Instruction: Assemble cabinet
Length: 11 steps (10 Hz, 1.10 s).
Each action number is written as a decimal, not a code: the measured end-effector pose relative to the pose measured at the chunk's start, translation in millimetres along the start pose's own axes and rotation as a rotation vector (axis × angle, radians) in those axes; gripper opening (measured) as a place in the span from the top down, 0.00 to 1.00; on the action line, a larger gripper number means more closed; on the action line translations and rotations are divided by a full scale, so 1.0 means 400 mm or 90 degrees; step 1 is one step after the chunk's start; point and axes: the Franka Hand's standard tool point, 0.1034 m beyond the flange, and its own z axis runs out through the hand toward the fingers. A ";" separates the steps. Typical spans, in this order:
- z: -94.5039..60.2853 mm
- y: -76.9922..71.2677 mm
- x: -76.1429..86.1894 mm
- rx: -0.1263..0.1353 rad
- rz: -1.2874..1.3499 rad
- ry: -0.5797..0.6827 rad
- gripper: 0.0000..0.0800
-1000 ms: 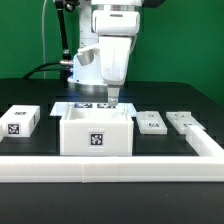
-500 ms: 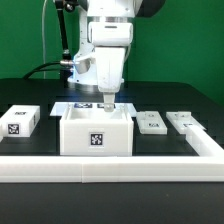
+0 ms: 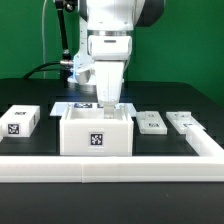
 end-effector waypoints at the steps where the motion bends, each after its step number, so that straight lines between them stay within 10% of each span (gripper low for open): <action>1: 0.002 0.000 -0.002 0.001 0.001 0.000 0.13; 7: 0.002 0.000 -0.001 0.001 0.001 0.000 0.92; 11: 0.002 0.000 -0.003 0.001 0.002 0.000 0.96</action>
Offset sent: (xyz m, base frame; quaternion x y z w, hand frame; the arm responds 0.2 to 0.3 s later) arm 0.0000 0.0000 0.0000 0.0000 0.0000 0.0000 1.0000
